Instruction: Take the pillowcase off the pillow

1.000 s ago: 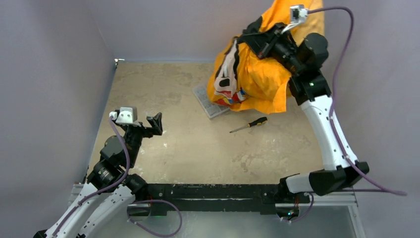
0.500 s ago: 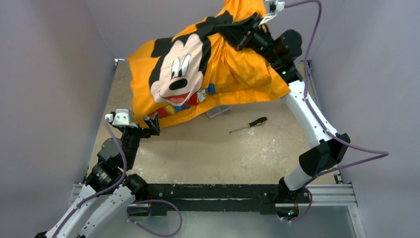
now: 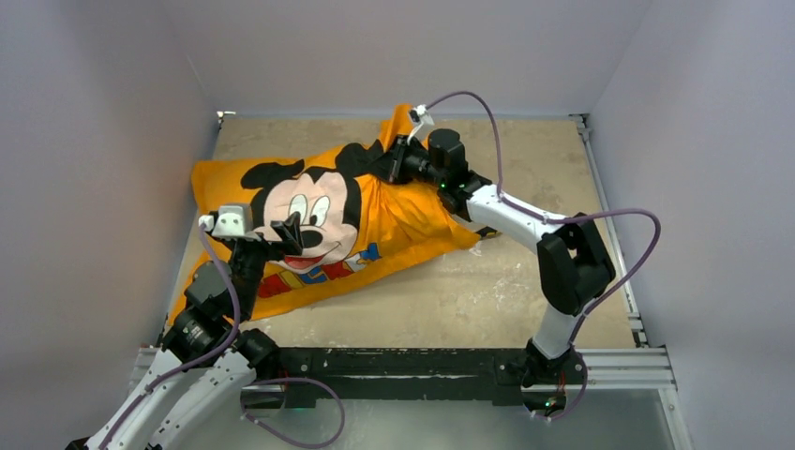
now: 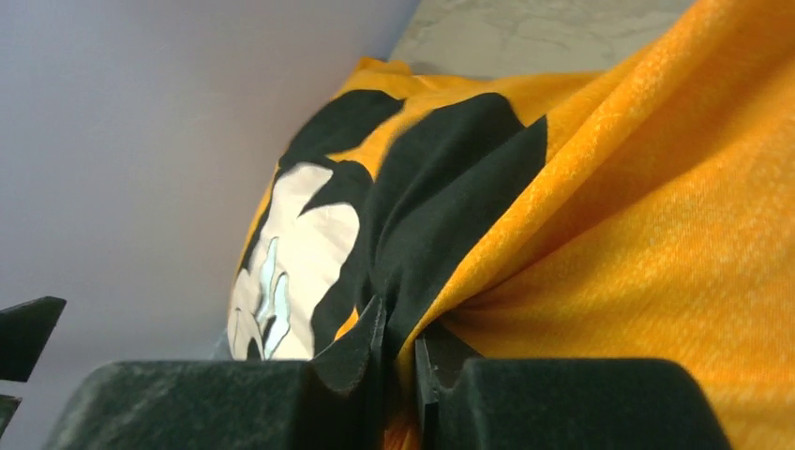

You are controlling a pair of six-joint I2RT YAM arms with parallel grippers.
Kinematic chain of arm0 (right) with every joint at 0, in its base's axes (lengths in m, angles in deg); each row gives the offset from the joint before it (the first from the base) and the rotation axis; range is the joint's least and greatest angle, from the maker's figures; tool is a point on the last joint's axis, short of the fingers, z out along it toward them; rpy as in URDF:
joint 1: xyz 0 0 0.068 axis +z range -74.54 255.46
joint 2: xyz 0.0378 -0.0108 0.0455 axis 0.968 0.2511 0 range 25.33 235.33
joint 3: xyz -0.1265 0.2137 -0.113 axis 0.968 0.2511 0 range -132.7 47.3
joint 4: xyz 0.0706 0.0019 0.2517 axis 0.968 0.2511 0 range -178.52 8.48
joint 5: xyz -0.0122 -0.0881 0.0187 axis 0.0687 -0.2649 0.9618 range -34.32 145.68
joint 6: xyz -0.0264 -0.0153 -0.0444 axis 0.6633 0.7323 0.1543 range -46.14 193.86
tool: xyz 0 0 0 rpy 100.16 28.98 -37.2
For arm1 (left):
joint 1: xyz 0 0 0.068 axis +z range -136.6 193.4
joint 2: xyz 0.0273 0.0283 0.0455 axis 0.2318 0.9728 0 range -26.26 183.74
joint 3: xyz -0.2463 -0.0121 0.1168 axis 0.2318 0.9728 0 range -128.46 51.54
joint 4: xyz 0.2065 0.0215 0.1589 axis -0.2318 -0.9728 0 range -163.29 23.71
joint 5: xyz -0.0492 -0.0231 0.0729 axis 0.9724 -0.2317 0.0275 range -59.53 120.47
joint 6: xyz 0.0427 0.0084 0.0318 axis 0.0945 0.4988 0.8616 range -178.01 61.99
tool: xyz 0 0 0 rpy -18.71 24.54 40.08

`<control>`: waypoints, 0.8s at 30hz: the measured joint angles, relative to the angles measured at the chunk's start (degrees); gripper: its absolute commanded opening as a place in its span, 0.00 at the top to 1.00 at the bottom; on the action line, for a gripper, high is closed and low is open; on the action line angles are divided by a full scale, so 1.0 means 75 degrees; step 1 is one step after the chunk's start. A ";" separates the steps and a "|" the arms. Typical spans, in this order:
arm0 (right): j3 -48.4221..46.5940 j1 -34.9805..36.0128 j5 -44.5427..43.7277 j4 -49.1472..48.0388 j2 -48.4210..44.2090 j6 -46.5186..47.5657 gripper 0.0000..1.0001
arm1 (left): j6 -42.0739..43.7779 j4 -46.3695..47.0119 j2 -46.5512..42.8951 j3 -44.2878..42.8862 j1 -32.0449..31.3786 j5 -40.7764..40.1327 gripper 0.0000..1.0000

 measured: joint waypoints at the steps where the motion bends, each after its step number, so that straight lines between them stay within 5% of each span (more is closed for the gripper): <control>1: 0.0140 0.0003 -0.0114 0.0102 -0.0108 -0.0003 0.82 | 0.0000 0.0000 0.0017 0.0000 0.0000 -0.0006 0.04; 8: 0.0787 0.0184 -0.0994 0.1128 -0.1775 0.0219 0.66 | -0.0061 -0.0020 0.0402 -0.0003 0.0000 -0.0146 0.03; 12: 0.1169 0.0554 -0.1268 0.1562 -0.2678 0.0379 0.49 | -0.0344 -0.0230 0.0991 -0.0102 0.0003 -0.0289 0.01; 14: 0.1378 0.0807 -0.1338 0.1851 -0.2990 0.0434 0.35 | -0.0635 -0.0437 0.1381 -0.0280 0.0000 -0.0326 0.01; 17: 0.1492 0.1067 -0.1603 0.2506 -0.3246 0.0551 0.02 | -0.1370 -0.0991 0.2040 -0.0731 0.0000 -0.0437 0.01; 24: 0.0134 0.0927 -0.2419 0.3494 -0.2704 0.1393 0.01 | -0.3990 -0.2640 0.2929 -0.1274 0.0000 -0.1204 0.02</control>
